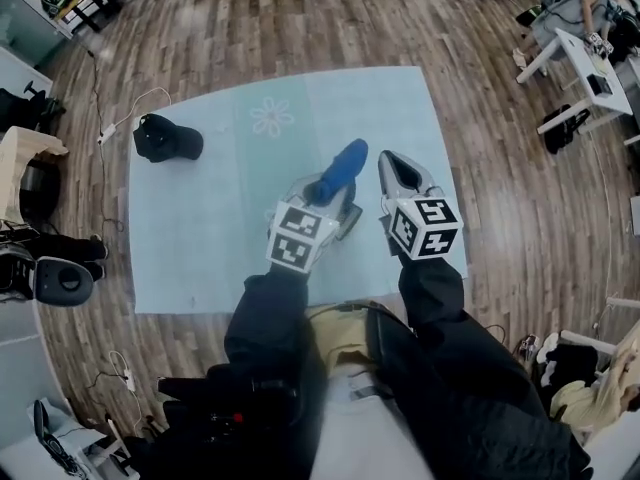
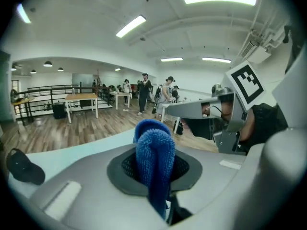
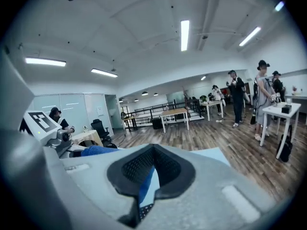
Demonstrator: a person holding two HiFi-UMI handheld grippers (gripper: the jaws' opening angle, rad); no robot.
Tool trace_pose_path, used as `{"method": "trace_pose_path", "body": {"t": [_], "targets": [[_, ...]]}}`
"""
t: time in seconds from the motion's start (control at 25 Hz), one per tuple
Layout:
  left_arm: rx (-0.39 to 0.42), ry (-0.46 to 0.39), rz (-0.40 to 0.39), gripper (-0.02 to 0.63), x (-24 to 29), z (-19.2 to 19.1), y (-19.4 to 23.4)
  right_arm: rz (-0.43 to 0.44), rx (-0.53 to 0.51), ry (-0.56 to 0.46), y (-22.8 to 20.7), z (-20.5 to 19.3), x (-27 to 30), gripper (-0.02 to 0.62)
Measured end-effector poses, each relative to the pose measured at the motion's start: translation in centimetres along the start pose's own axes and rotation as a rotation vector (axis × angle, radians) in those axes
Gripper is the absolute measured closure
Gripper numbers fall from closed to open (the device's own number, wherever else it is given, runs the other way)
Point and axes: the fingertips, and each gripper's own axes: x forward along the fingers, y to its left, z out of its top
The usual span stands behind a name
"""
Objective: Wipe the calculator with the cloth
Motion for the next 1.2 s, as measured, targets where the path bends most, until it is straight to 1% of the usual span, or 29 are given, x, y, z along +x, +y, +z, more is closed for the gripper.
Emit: {"method": "trace_pose_path", "body": {"t": [0.12,0.28,0.4,0.52,0.6,0.72,1.0,1.2], "targets": [[-0.021,-0.113,0.059,0.549,-1.9,3.3,0.9,0.015,-0.034,-0.083,1.6,3.3,-0.7,0.595],[-0.011,-0.236,0.134,0.549,-4.3,6.4,2.2,0.029,-0.064,-0.187,3.0,7.1,-1.7,0.595],[-0.012,-0.316,0.17,0.549,-6.0,8.5,3.0,0.032,-0.091,-0.241,4.0,9.0,-2.1,0.596],[0.0,-0.382,0.218,0.549,-7.4,10.2,3.7,0.034,-0.119,-0.272,4.7,10.2,-2.5,0.595],[0.012,-0.409,0.251,0.549,-8.2,11.2,4.0,0.034,-0.131,-0.284,4.9,10.7,-2.7,0.595],[0.031,-0.441,0.276,0.549,-8.8,12.7,3.9,0.034,-0.136,-0.303,5.0,11.5,-3.0,0.595],[0.067,-0.485,0.294,0.549,-9.3,15.1,3.6,0.03,-0.14,-0.346,4.7,13.3,-3.3,0.595],[0.076,-0.489,0.312,0.55,-9.5,15.8,3.7,0.033,-0.136,-0.372,4.6,14.0,-3.3,0.595]]}}
